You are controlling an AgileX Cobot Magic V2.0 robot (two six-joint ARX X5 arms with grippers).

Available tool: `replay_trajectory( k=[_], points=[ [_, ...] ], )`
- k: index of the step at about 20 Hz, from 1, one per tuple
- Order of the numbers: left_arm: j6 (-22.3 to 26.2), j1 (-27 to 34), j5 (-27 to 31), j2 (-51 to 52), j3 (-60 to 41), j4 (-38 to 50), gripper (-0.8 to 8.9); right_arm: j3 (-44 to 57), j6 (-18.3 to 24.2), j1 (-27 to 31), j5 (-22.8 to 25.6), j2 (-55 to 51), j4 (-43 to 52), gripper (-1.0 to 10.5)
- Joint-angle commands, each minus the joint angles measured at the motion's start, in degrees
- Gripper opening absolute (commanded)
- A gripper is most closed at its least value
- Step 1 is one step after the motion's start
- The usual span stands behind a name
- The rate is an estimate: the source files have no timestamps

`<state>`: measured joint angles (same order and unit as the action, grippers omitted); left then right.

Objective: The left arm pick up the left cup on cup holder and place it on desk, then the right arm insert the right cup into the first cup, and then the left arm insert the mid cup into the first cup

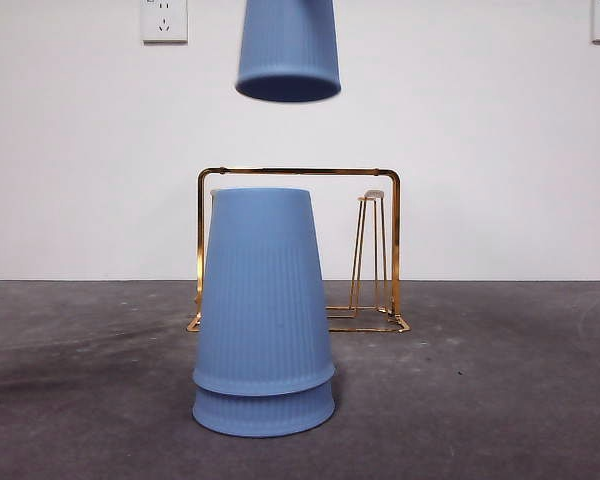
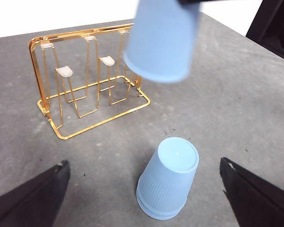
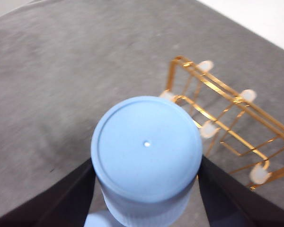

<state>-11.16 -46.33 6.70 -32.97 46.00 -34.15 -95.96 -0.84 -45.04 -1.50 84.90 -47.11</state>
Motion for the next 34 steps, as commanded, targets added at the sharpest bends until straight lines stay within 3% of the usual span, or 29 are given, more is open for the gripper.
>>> replay_trajectory(
  k=[1, 8, 14, 21, 26, 30, 34],
  points=[
    [0.0, -0.5, 0.2, -0.2, 0.4, 0.7, 4.91, -1.1, 0.2, -3.0, 0.0, 0.0, -1.4, 2.3],
    [0.0, -0.5, 0.2, -0.2, 0.4, 0.7, 4.91, 4.3, -0.6, -8.5, 2.0, -2.4, -0.8, 2.3],
    [0.0, -0.5, 0.2, -0.2, 0.4, 0.7, 4.91, 15.6, -4.1, -11.4, 4.3, -6.5, 7.1, 2.3],
    [0.1, -0.5, 0.2, -0.2, 0.4, 0.7, 4.91, 26.8, -6.1, -11.8, 6.1, -7.5, 16.3, 2.3],
    [0.1, -0.5, 0.2, -0.2, 0.4, 0.7, 4.91, 31.2, -6.9, -11.7, 6.1, -7.5, 17.8, 2.3],
    [0.1, -0.5, 0.2, -0.2, 0.4, 0.7, 4.91, 32.3, -7.9, -11.8, 7.8, -7.5, 18.0, 4.9],
    [0.1, -0.5, 0.2, -0.2, 0.4, 0.7, 4.91, 32.3, -7.9, -11.8, 7.8, -7.9, 19.0, 4.9]
  ],
)
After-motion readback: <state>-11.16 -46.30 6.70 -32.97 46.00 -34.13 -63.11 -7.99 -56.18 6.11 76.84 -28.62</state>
